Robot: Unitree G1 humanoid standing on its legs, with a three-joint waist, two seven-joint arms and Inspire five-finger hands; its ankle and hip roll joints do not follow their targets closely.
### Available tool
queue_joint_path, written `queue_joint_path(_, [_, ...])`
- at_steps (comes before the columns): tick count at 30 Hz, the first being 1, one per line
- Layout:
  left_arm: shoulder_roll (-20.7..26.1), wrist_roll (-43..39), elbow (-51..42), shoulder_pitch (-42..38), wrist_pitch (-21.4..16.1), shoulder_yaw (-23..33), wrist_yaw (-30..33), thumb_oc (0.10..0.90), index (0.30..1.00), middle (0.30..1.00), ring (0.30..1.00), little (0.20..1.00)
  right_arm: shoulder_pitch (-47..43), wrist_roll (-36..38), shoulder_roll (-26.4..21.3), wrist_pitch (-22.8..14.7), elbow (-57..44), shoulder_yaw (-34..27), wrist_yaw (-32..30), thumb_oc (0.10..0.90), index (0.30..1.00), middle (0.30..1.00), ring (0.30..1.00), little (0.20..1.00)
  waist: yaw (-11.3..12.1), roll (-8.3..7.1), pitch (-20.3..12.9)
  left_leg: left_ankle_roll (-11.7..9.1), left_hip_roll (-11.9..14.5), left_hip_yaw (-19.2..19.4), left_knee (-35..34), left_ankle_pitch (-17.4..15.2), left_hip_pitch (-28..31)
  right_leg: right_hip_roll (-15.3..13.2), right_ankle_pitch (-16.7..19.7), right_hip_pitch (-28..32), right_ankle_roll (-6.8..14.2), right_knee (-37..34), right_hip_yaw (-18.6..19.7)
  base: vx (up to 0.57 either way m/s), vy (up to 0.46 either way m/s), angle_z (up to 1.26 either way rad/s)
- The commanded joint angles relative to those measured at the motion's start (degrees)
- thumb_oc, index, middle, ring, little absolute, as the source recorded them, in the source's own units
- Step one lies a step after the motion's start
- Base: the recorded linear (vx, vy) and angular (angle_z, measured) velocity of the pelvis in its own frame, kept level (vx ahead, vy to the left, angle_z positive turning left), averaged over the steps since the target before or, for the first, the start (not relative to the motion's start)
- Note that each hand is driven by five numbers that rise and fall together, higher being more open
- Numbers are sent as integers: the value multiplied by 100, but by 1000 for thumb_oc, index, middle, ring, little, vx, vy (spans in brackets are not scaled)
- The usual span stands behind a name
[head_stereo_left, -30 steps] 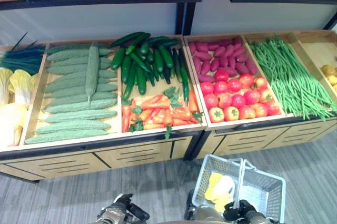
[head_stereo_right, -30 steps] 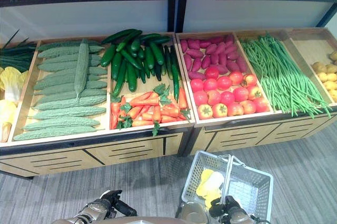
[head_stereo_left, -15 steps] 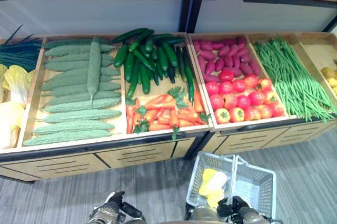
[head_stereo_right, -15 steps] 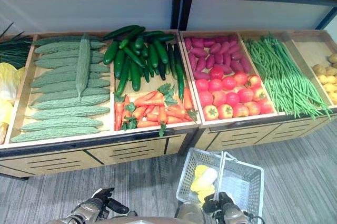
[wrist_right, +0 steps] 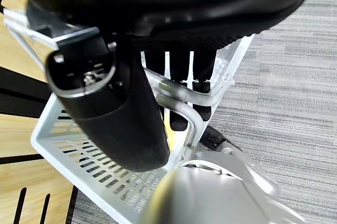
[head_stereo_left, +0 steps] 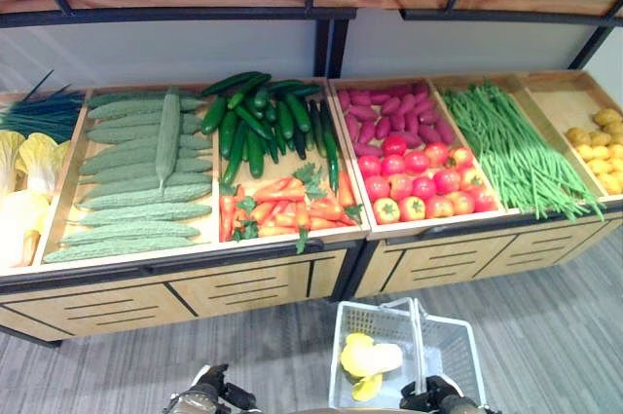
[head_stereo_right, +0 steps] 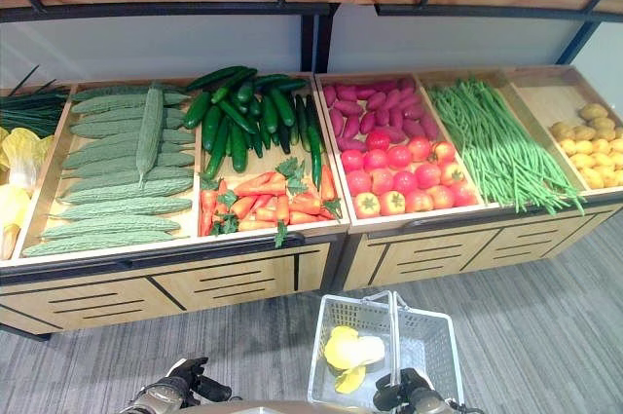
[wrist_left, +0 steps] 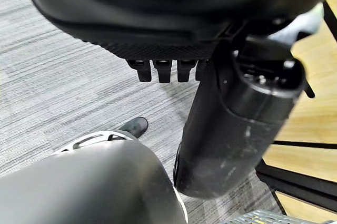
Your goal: Get the vegetables into the basket
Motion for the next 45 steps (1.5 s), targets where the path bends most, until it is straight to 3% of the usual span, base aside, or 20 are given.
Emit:
queue_joint_path(1, [-64, 53, -19, -244, -150, -54, 61, 900, 1000, 1000, 1000, 1000, -228, -12, -7, -25, 105, 209, -3, 400, 300, 300, 300, 300, -71, -184, 340, 169, -370, -471, 80, -157, -112, -166, 279, -250, 132, 88, 293, 2, -20, 5])
queue_joint_path(4, [-81, -16, -350, -215, -203, -117, 65, 900, 1000, 1000, 1000, 1000, -209, -8, -41, -43, 58, 198, -13, 400, 300, 300, 300, 300, -66, -148, 360, 161, -364, -516, 90, -154, -102, -158, 268, -220, 121, 84, 268, -3, -17, 7])
queue_joint_path(6, [-22, -209, -1159, -69, -304, -179, -7, 900, 1000, 1000, 1000, 1000, -182, -20, -108, -79, -38, 141, -34, 400, 300, 300, 300, 300, -45, -95, 393, 151, -365, -559, 91, -133, -110, -155, 277, -209, 118, 67, 236, -19, -6, 10])
queue_joint_path(8, [297, -485, -2886, 431, -400, -172, -315, 900, 1000, 1000, 1000, 1000, -97, -65, -248, -110, -338, -11, -21, 400, 300, 300, 300, 300, -16, -24, 448, 139, -374, -611, 84, -99, -130, -157, 304, -197, 128, 30, 201, -40, -4, 12])
queue_joint_path(10, [445, -585, -3465, 673, -371, -84, -410, 900, 1000, 1000, 1000, 1000, -55, -101, -290, -104, -451, -58, 5, 400, 300, 300, 300, 300, -2, -9, 447, 132, -374, -627, 80, -88, -129, -156, 312, -183, 135, 18, 181, -13, -7, 8])
queue_joint_path(14, [976, -954, -5586, 1427, -348, 387, -824, 900, 1000, 1000, 1000, 1000, 23, -205, -417, -73, -686, -283, 145, 400, 300, 300, 300, 300, 83, 63, 419, 112, -379, -678, 41, -75, -101, -173, 335, -126, 164, -28, 119, -1, -16, 7])
queue_joint_path(28, [1615, -1834, -8889, 2346, -412, 1127, -1273, 900, 1000, 1000, 1000, 1000, 97, -240, -295, -6, -389, -289, 375, 400, 300, 300, 300, 300, 223, 175, 283, 80, -352, -695, -44, -130, 104, -135, 288, 45, 107, -152, 95, -3, -8, 0])
queue_joint_path(33, [1746, -1744, -9337, 1928, -587, 1408, -1028, 900, 1000, 1000, 1000, 1000, 56, -228, -256, -10, -336, -193, 402, 400, 300, 300, 300, 300, 208, 217, 221, 41, -317, -686, -75, -110, 154, -92, 254, 72, 72, -167, 103, -11, -15, 0])
queue_joint_path(40, [1748, -1548, -9268, 1315, -716, 1590, -676, 900, 1000, 1000, 1000, 1000, 43, -155, -232, -6, -359, -124, 425, 400, 300, 300, 300, 300, 118, 269, 128, 4, -280, -631, -92, -115, 247, -50, 223, 113, 30, -181, 168, -3, -11, -2])
queue_joint_path(43, [1868, -934, -8786, 824, -700, 1554, -465, 900, 1000, 1000, 1000, 1000, 48, -143, -218, 9, -372, -95, 434, 400, 300, 300, 300, 300, 18, 306, 55, -19, -255, -574, -111, -123, 332, -31, 200, 158, 16, -203, 227, 11, -20, -9])
queue_joint_path(44, [2192, -189, -8136, 252, -584, 1479, -329, 900, 1000, 1000, 1000, 1000, 50, -104, -245, 13, -376, -108, 441, 400, 300, 300, 300, 300, -112, 346, -15, -43, -239, -501, -117, -130, 395, -15, 192, 168, 10, -206, 290, 18, -19, -9])
queue_joint_path(45, [2193, -188, -8115, 234, -594, 1467, -323, 900, 1000, 1000, 1000, 1000, 47, -104, -245, 14, -378, -112, 442, 400, 300, 300, 300, 300, -104, 345, -8, -44, -238, -496, -120, -130, 400, -14, 193, 170, 10, -205, 294, 22, -28, -10])
